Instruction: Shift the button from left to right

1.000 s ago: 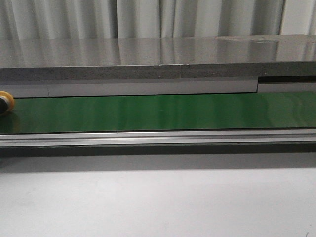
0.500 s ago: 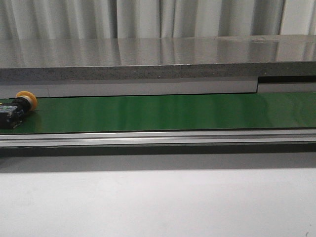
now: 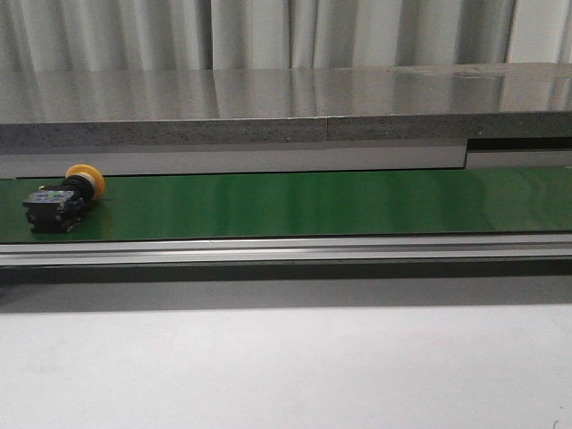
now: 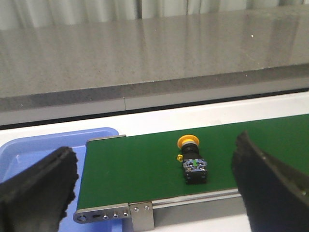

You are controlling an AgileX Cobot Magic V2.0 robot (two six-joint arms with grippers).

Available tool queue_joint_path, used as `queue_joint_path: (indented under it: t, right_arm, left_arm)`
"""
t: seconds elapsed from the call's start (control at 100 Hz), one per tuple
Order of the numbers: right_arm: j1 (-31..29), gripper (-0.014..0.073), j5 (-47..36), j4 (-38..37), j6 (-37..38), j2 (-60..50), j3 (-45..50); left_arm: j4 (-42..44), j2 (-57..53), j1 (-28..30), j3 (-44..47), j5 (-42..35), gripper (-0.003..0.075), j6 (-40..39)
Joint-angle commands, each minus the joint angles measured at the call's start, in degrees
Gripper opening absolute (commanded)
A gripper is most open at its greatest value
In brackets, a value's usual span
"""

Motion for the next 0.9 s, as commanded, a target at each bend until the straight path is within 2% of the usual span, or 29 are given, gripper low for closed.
queue_joint_path:
  t: [0.0,0.28,0.37,0.67,0.89]
  right_arm:
    - [-0.4,-0.0067,-4.9,-0.1,0.1,-1.1,-0.9]
    - [-0.4,-0.0067,-4.9,-0.1,0.1,-1.1,-0.9]
    - [-0.4,-0.0067,-4.9,-0.1,0.1,-1.1,-0.9]
    - [-0.4,-0.0067,-4.9,-0.1,0.1,-1.1,-0.9]
    - [-0.4,-0.0067,-4.9,-0.1,0.1,-1.1,-0.9]
  left_arm:
    - [-0.8,-0.7,-0.3,1.6,-9.2,0.0628,0.1]
    - [-0.8,-0.7,-0.3,12.2,-26.7,0.0628,0.1]
    - [-0.8,-0.7,-0.3,14.1,-30.0,0.0628,0.1]
    - [-0.8,-0.7,-0.3,16.1,-30.2,0.0608,0.1]
    - [-0.8,-0.7,-0.3,16.1,-24.8,0.0459,0.1]
